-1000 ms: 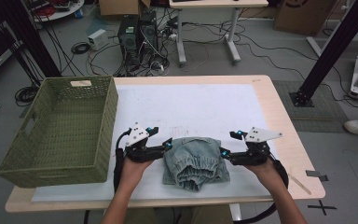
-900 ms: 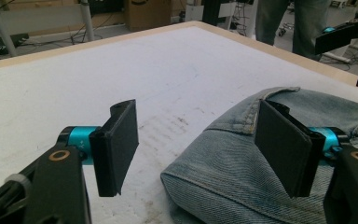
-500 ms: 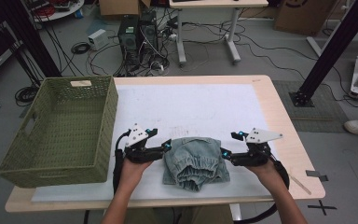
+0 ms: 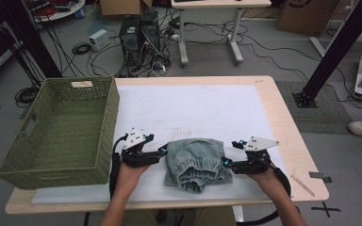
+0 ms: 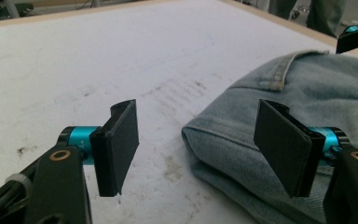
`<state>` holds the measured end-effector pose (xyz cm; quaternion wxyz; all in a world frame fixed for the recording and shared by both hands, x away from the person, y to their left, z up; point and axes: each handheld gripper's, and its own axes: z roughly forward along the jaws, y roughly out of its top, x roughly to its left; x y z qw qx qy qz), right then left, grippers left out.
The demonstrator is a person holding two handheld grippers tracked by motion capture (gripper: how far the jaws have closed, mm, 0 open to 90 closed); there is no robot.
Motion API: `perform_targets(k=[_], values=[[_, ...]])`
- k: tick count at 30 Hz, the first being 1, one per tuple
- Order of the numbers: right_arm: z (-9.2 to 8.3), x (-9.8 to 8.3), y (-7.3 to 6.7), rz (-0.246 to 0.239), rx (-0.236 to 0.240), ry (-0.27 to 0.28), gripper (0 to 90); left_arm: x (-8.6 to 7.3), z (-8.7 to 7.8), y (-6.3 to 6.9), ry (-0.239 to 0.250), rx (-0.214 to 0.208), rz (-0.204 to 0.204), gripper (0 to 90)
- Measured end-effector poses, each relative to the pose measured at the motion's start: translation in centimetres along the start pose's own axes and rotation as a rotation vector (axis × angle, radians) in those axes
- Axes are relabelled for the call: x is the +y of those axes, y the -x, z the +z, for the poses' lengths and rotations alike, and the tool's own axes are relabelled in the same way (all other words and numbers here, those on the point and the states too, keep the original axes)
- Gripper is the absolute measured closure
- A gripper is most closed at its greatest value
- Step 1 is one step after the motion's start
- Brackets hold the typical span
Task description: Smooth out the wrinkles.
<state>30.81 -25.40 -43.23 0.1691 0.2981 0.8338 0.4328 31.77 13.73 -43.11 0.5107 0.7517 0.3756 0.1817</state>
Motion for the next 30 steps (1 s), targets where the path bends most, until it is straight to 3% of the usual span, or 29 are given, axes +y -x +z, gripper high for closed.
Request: perform_targets(k=[5,12,15,19,24,30], values=[[0.8,-1.0,0.0,0.025,0.013,-0.059,41.3,-0.7,1.0,-0.1,-0.099,0.008,0.005,32.7],[1.4,-1.0,-0.1,0.046,0.044,-0.119,57.1,-1.0,2.2,0.0,-0.17,-0.011,-0.032,46.8],[1.6,-1.0,-0.1,0.05,0.062,-0.137,63.3,-0.9,2.8,0.2,-0.203,-0.024,-0.022,55.4],[1.7,-1.0,-0.1,0.061,0.078,-0.145,70.3,-0.7,3.5,0.9,-0.22,-0.041,-0.009,69.5],[1.7,-0.9,-0.3,0.07,0.082,-0.142,81.0,-0.5,3.9,1.2,-0.213,-0.001,-0.011,82.3],[2.0,-0.7,-0.6,0.057,0.065,-0.134,84.3,-0.3,4.3,1.2,-0.193,0.042,-0.019,87.5]])
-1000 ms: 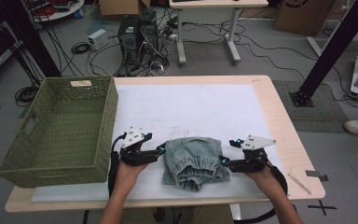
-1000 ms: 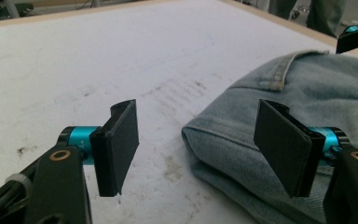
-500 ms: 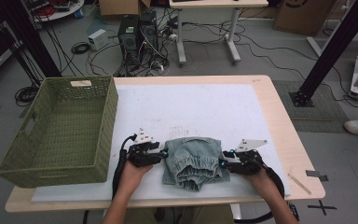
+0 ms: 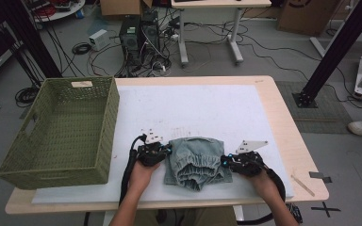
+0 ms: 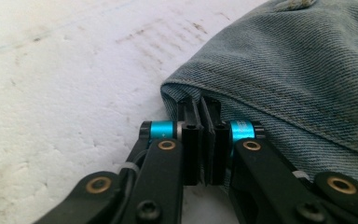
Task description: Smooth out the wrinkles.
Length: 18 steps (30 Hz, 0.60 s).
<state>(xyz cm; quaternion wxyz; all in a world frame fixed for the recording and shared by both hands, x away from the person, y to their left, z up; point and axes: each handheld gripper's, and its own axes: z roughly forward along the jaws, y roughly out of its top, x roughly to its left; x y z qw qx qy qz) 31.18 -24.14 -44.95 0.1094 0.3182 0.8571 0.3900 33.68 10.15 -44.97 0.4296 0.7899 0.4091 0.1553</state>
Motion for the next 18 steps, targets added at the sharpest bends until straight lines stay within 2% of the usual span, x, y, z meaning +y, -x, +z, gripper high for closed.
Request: perform_targets(k=[9,18], values=[[1.0,1.0,0.1,0.011,-0.035,0.005,84.5,0.6,0.2,-1.0,0.038,0.05,-0.026,87.9],[2.7,2.8,0.5,0.026,-0.059,-0.006,84.4,0.8,0.1,-2.7,0.064,0.077,-0.051,87.9]])
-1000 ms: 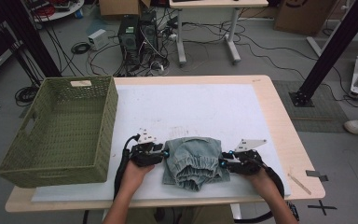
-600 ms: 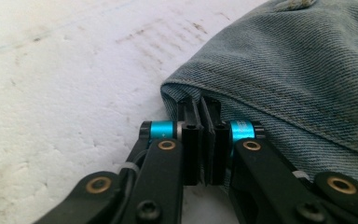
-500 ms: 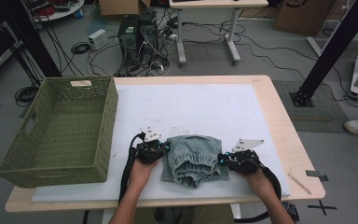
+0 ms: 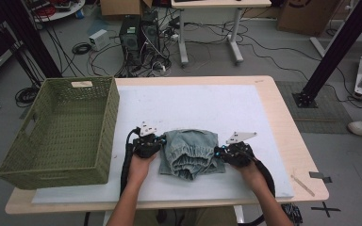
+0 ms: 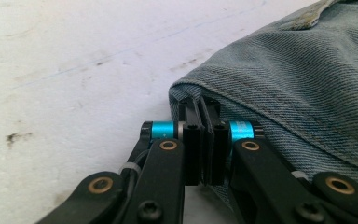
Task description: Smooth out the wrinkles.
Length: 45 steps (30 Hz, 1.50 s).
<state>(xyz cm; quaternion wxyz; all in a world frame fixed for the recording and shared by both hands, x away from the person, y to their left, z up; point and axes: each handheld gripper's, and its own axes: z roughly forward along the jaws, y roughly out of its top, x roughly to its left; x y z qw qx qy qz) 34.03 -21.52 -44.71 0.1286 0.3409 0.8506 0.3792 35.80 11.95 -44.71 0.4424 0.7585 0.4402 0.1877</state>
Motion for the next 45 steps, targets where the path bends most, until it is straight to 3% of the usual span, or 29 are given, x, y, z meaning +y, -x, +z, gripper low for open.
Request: perform_targets(k=[12,15,17,19,23,27,31,33,37,39,41,45], values=[[1.3,0.9,0.0,0.032,-0.019,0.023,84.3,0.4,0.1,-1.2,0.014,0.012,-0.021,87.8],[1.1,0.9,0.2,0.047,-0.019,0.034,78.3,0.2,-0.1,-1.2,0.023,0.01,-0.019,86.7],[0.5,0.8,0.4,0.073,-0.02,0.069,66.9,0.0,-0.4,-1.3,0.045,0.01,-0.021,79.1],[-0.3,0.7,0.6,0.083,-0.021,0.097,65.0,-0.1,-0.8,-1.6,0.068,0.004,-0.038,66.3],[-1.5,0.4,0.3,0.035,0.002,0.12,69.5,-0.1,-1.6,-1.8,0.119,-0.017,-0.044,56.4],[-1.8,0.6,-0.7,-0.041,0.096,0.119,71.9,0.2,-2.0,-1.6,0.15,-0.036,-0.025,56.0],[-1.0,0.6,-1.3,-0.098,0.162,0.044,77.3,0.6,-2.1,-1.2,0.158,-0.057,-0.009,55.9],[-0.7,0.3,-1.4,-0.125,0.154,-0.002,77.6,0.7,-2.1,-1.1,0.163,-0.061,-0.007,55.7],[-0.7,-0.3,-1.1,-0.149,0.11,-0.052,83.1,0.8,-2.2,-1.1,0.172,-0.063,-0.011,54.8],[-1.0,-0.7,-0.8,-0.148,0.117,-0.046,82.8,0.8,-2.3,-1.1,0.174,-0.07,-0.013,54.5],[-1.2,-0.7,-0.6,-0.124,0.121,-0.025,76.5,0.8,-2.3,-1.0,0.174,-0.073,-0.009,54.5],[-2.1,0.2,-0.6,-0.083,0.141,0.072,71.5,0.8,-2.4,-0.9,0.179,-0.085,-0.007,54.5]])
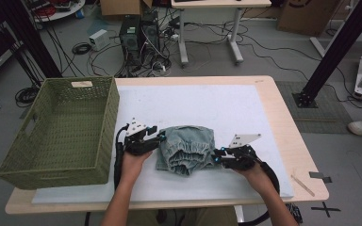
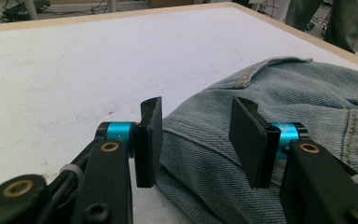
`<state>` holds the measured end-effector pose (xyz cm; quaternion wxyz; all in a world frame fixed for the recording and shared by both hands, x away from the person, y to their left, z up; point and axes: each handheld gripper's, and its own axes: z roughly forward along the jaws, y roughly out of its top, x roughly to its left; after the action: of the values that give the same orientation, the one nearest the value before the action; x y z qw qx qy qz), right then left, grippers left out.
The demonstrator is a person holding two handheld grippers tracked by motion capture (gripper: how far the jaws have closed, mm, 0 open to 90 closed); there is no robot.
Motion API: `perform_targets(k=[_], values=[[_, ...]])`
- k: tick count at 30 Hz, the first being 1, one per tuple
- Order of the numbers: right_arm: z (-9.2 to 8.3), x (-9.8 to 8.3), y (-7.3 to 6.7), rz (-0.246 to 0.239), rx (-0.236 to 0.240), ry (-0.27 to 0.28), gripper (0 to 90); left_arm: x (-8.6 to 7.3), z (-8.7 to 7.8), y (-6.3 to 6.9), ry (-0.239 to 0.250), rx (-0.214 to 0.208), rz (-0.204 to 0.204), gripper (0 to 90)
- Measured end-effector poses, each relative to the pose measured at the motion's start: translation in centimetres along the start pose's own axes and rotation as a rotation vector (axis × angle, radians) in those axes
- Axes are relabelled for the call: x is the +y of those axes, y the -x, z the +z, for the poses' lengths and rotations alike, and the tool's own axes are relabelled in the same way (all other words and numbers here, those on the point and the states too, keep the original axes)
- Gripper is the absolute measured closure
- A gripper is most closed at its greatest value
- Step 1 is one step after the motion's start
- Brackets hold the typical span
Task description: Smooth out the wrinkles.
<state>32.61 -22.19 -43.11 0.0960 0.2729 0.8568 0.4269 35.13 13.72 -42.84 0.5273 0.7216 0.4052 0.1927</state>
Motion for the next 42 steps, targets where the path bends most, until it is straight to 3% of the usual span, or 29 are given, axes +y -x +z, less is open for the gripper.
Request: perform_targets(k=[3,6,14,17,19,20,22,23,27,30,34,36,37,39,42], values=[[-0.1,0.9,-0.2,0.008,0.004,0.042,74.0,0.1,0.0,0.1,0.004,-0.004,-0.001,54.4],[0.7,1.2,-0.6,-0.02,0.019,-0.001,76.6,0.1,0.0,0.2,0.003,-0.009,0.002,54.3],[1.7,-0.1,-0.7,-0.032,0.035,-0.076,76.6,0.3,0.0,0.2,0.011,-0.017,-0.003,52.4],[1.9,0.0,-1.2,-0.101,0.004,-0.116,77.3,0.4,-0.1,0.3,0.021,-0.021,-0.007,52.0],[1.9,0.0,-1.4,-0.115,-0.002,-0.121,77.3,0.6,-0.2,0.4,0.024,-0.029,-0.007,51.6],[1.8,0.0,-1.3,-0.112,0.0,-0.114,76.7,0.7,-0.3,0.4,0.026,-0.034,-0.003,51.4],[1.2,0.1,-1.1,-0.088,-0.008,-0.083,66.0,0.9,-0.3,0.6,0.034,-0.049,0.0,51.0],[0.7,0.2,-0.8,-0.065,-0.01,-0.053,57.6,1.1,-0.3,0.7,0.036,-0.058,0.001,50.1],[-0.8,0.9,0.1,0.018,-0.017,0.088,43.8,1.3,-0.3,1.3,0.063,-0.113,0.011,43.3],[-1.1,2.1,0.2,0.017,-0.042,0.146,36.1,1.3,-0.3,1.6,0.078,-0.14,0.013,36.5],[-0.4,3.7,-0.2,-0.002,-0.034,0.178,33.1,1.3,0.0,2.1,0.074,-0.192,0.026,26.5],[0.3,4.2,-0.4,-0.011,-0.022,0.158,34.6,1.1,0.2,2.5,0.038,-0.18,0.052,27.8],[0.7,4.3,-0.5,-0.022,-0.017,0.137,37.4,1.0,0.3,2.6,0.02,-0.183,0.065,33.4],[1.5,4.2,-0.7,-0.061,-0.011,0.072,43.0,0.5,0.4,2.9,-0.008,-0.166,0.083,41.1],[2.4,3.6,-0.8,-0.092,-0.02,-0.002,44.7,-0.1,0.6,3.1,-0.047,-0.152,0.096,45.1]])
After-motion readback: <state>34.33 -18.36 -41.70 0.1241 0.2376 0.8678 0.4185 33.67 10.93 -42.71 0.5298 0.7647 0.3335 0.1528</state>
